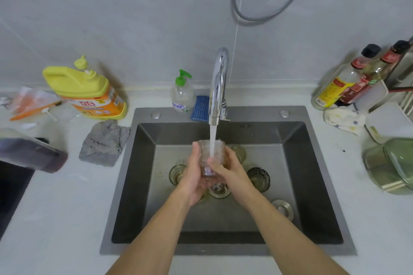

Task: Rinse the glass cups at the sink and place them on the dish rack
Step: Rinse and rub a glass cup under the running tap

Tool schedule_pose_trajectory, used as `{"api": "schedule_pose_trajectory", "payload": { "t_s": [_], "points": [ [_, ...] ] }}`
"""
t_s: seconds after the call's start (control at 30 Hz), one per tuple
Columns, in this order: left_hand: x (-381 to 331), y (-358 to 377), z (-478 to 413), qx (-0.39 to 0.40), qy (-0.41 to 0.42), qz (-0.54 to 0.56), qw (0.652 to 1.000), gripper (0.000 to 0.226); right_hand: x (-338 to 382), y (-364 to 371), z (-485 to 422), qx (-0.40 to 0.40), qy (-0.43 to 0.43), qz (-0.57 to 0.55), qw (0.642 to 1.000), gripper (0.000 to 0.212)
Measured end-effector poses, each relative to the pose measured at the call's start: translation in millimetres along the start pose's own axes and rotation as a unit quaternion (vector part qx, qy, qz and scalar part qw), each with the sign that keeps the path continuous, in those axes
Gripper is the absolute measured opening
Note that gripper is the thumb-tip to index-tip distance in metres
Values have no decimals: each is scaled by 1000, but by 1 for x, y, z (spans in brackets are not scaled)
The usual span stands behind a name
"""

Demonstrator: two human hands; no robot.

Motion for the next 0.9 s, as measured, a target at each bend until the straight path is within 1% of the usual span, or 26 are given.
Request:
{"api": "schedule_pose_trajectory", "payload": {
  "t_s": [0.03, 0.07, 0.1, 0.17, 0.2, 0.27, 0.33, 0.37, 0.4, 0.47, 0.53, 0.57, 0.6, 0.67, 0.7, 0.77, 0.8, 0.87, 0.9],
  "points": [
    [1, -1, 0, 1, -4, 1, 1000, 71, 0, 0, -5, 4, 9, -6, 1000, 90],
    [2, -2, -1, 7, -8, 1, 1000, 71, 2, 1, -10, 2, 15, -16, 1000, 85],
    [2, -3, 0, 11, -11, 0, 1000, 72, 2, 2, -15, -10, 16, -21, 1000, 74],
    [1, -3, 2, 10, -14, -16, 1000, 72, 5, 8, -16, -59, 3, 4, 998, 52],
    [-1, -2, 3, 0, -7, -35, 999, 72, 4, 13, -14, -78, -7, 27, 997, 49],
    [-3, -4, 1, -34, 19, -76, 996, 79, 0, 22, -6, -98, -16, 75, 992, 59],
    [-2, -8, 0, -75, 40, -99, 991, 99, -4, 25, 4, -122, -24, 104, 987, 68],
    [-1, -9, -1, -80, 45, -97, 991, 103, -4, 25, 5, -124, -28, 107, 986, 72],
    [1, -9, -1, -67, 38, -87, 993, 102, -3, 24, 5, -117, -28, 104, 987, 72],
    [2, -5, 4, -29, 0, -40, 999, 90, 4, 21, 1, -108, -23, 78, 991, 60],
    [1, -3, 8, -8, -30, -11, 999, 78, 10, 17, -4, -139, 12, 25, 990, 45],
    [1, -2, 7, 5, -34, -15, 999, 76, 9, 16, -7, -157, 32, 17, 987, 41],
    [1, -1, 6, 7, -29, -29, 999, 75, 11, 18, -8, -168, 31, 25, 985, 42],
    [0, 2, 5, -4, -1, -51, 999, 71, 7, 26, -8, -172, 11, 93, 981, 49],
    [2, 2, 3, -26, 13, -55, 998, 67, 3, 29, -8, -174, -6, 122, 977, 53],
    [5, -2, 2, -85, 37, -58, 994, 59, -2, 34, -4, -165, -27, 125, 978, 57],
    [7, -4, 0, -95, 44, -49, 993, 61, -1, 34, -1, -154, -30, 119, 980, 60],
    [11, -5, -2, -66, 34, -24, 997, 74, 7, 33, 3, -122, -20, 88, 988, 73],
    [10, -3, 0, -47, 28, -25, 998, 81, 8, 29, 3, -117, -4, 61, 991, 82]
  ]
}}
Point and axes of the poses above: each hand's wrist, its own z-axis away from the middle knuckle, its own y-axis out of the palm, x = y × z, the point moved 4 cm from there along -z, towards the middle knuckle, and after that the axes turned 12 degrees about -y, right-handed, at the moved point
